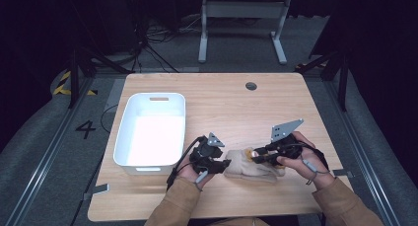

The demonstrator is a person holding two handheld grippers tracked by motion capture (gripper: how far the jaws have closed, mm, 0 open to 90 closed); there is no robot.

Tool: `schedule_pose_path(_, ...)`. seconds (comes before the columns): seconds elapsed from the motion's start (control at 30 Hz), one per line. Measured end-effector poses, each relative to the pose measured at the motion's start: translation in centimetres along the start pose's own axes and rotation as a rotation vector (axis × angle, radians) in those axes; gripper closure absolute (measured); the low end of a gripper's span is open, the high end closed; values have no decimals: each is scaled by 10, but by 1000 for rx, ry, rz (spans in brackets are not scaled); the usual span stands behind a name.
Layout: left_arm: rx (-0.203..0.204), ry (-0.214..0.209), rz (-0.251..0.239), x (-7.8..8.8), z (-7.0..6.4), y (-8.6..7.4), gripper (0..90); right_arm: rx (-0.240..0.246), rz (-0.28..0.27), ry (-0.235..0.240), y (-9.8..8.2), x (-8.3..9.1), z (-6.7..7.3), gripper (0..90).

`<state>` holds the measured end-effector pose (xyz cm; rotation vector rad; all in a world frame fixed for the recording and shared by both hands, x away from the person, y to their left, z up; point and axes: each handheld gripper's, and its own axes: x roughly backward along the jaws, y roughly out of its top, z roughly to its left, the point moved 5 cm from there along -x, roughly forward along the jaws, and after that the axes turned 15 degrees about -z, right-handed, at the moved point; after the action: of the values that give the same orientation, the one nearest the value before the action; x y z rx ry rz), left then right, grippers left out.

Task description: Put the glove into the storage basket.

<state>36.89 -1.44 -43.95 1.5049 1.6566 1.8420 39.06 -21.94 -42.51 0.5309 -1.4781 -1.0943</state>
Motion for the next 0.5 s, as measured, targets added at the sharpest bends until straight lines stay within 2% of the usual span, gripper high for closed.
schedule_pose_path(0.13, -2, -1, 1, 0, -1, 0, 570, 6, 40, -10, -3, -5, 1, 692)
schedule_pose_path(0.23, -1, -1, 1, 0, 0, 0, 570, 14, 79, -35, -7, -8, 1, 692)
schedule_pose_path(0.5, -6, -9, 6, -1, -1, 0, 563, 3, 137, -79, -11, -10, 2, 689)
